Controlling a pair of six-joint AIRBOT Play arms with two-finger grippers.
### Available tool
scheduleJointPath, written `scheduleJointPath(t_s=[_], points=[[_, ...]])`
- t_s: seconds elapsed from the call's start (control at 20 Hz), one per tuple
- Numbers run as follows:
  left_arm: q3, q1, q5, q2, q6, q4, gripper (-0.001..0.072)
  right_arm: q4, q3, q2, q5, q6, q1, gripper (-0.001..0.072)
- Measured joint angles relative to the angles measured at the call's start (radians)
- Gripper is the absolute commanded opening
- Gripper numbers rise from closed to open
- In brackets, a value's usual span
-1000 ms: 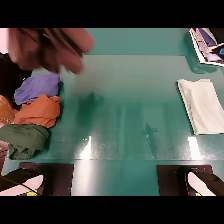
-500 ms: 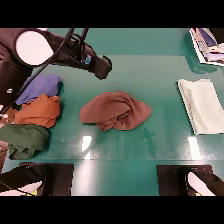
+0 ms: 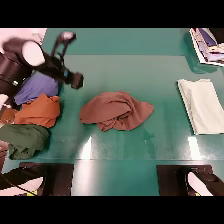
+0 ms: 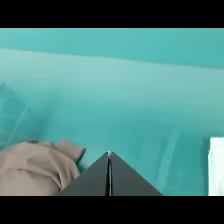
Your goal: Fold the shirts.
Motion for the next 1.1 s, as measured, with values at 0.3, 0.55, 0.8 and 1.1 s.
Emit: scheduleJointPath(t_s=[0.3, 0.55, 0.8, 1.1], points=[[-0.332, 0.033, 0.24, -0.011, -0.003, -0.079, 0.0542, 0.017, -0.13, 0.002, -0.012, 0.0, 0.0, 0.0019], [-0.4, 0.036, 0.328, -0.07, 0.019, -0.189, 0.054, 0.062, -0.212, 0.002, -0.051, 0.0, 0.0, 0.0019], [-0.403, 0.037, 0.343, -0.095, 0.062, -0.244, 0.0033, 0.071, -0.271, 0.003, -0.062, 0.0, -0.002, 0.0019], [-0.232, 0.037, 0.292, -0.098, 0.075, -0.218, 0.0032, 0.069, -0.457, 0.001, -0.045, 0.002, -0.048, 0.0286]])
